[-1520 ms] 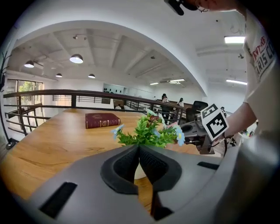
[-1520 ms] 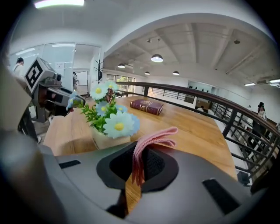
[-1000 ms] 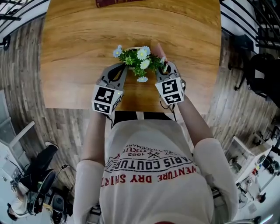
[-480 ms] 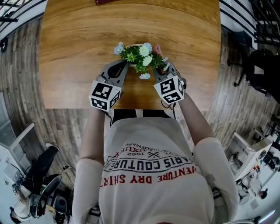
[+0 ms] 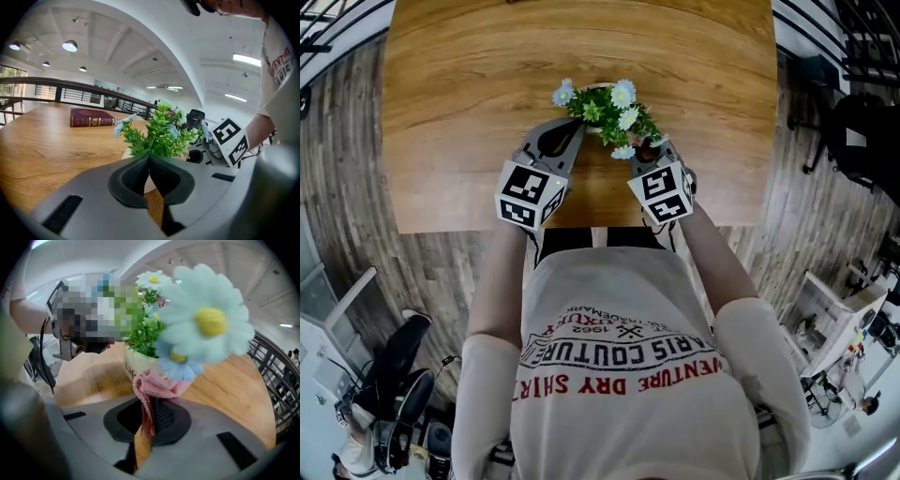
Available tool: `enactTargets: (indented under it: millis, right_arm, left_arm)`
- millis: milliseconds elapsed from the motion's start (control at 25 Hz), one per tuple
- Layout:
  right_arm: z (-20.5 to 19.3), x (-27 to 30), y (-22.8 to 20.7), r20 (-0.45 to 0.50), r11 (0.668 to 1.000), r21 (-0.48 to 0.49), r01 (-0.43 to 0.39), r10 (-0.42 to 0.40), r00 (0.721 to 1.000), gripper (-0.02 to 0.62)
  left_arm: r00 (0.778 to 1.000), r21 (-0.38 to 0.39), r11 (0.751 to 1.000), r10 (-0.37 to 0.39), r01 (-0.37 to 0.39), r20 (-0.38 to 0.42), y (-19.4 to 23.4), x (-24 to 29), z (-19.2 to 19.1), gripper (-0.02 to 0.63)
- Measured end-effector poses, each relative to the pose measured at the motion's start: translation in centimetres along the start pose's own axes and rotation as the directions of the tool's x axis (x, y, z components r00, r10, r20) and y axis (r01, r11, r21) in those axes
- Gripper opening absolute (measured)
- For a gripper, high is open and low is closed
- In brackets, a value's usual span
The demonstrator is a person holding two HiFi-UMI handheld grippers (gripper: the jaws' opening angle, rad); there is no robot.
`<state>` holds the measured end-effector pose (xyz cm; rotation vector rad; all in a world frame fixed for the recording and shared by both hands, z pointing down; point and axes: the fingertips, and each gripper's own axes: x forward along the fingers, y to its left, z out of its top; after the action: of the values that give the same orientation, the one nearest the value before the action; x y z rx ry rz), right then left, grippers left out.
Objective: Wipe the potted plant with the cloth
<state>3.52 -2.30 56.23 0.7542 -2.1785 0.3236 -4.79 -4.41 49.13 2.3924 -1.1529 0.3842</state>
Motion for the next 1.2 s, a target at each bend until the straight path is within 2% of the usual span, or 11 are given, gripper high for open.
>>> enactTargets:
  millis: [160, 600, 880, 1040, 1200]
  right_arm:
    - [0.7, 0.2, 1.7, 0.007, 0.998, 0.065, -0.024, 0.024, 1.0, 0.035]
    - [3.7, 1.7, 5.7, 0.059, 0.993, 0.111, -0.034, 0.027, 0.998, 0.035]
    - [6.8, 2.0, 7.7, 0.141, 0.987, 0.149, -0.067, 0.046, 0.989, 0.035]
    - [7.1, 1.3, 7.9, 0.174, 0.984, 0.161, -0.076, 0.047, 0.984, 0.035]
    - [5.6, -0.2, 7.4, 0.155, 0.982, 0.18, -0.057, 0.029, 0.988, 0.035]
  left_arm:
    - [0.999, 0.001, 0.999, -0.038, 0.038, 0.001, 0.0, -0.1, 0.0, 0.017]
    - [0.988, 0.023, 0.988, -0.155, 0.155, -0.007, -0.1, 0.0, 0.0, 0.017]
    - [0.976, 0.008, 0.977, -0.215, 0.215, -0.013, 0.0, -0.1, -0.1, 0.017]
    - [0.973, 0.021, 0.973, -0.228, 0.228, -0.023, 0.1, 0.1, -0.3, 0.017]
    - [0.977, 0.044, 0.976, -0.211, 0.213, -0.034, 0.0, 0.1, -0.5, 0.017]
